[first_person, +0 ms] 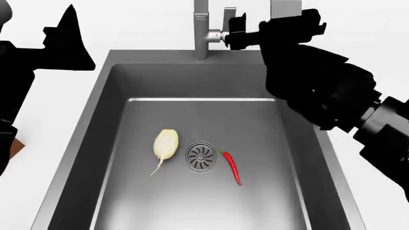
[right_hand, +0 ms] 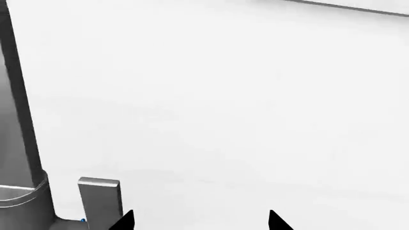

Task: Pick up the fruits and vegetables and place them in the sink. Turn on the sink faucet to wash them. Then turn the sink off and put them in the tray.

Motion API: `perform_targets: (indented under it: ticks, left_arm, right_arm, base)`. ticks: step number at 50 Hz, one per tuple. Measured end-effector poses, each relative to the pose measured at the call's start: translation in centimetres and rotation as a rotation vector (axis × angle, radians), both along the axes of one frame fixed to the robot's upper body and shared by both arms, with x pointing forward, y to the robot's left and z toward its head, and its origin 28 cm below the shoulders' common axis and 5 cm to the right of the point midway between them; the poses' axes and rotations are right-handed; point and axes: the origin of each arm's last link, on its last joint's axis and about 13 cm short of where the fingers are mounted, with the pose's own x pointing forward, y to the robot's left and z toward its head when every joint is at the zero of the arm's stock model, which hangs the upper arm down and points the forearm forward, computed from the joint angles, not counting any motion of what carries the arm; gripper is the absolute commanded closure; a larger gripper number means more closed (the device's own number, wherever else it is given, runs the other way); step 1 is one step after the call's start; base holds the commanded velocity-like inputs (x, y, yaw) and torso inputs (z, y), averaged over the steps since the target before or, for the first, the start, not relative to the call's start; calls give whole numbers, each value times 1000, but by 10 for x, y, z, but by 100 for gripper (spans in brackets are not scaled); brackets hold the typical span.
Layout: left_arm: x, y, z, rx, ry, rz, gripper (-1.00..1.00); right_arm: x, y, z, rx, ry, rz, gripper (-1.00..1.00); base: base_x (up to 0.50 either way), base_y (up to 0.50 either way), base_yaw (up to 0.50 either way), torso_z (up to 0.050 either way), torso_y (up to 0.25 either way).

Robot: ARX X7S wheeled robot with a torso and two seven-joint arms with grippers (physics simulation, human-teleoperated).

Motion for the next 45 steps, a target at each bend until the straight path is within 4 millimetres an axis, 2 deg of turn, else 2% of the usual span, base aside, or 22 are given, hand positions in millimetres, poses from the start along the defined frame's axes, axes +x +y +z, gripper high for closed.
perform_targets:
  ticks: [12, 21, 31, 36, 45]
  left_arm:
    - [-8, -8, -7, 10, 2, -44, -100]
    - [-14, -15, -16, 25, 17, -89, -100]
    - [-19, -22, -21, 52, 16, -137, -100]
    - [-21, -23, -22, 63, 12, -151, -100]
    - [-21, -25, -23, 76, 13, -165, -100]
  right_arm:
    - [-77, -15, -7, -18, 45, 83, -100]
    - [-116, -19, -20, -42, 83, 113, -100]
    - [-142, -19, -30, -54, 114, 139, -100]
    - [-149, -18, -34, -60, 130, 144, -100]
    - [-156, -17, -37, -69, 156, 144, -100]
  base:
    - [0, 0, 0, 0, 0]
    - [0, 0, 0, 0, 0]
    - [-83, 0, 0, 0, 0]
    - [-500, -2, 0, 0, 0]
    - [0, 0, 0, 0, -2]
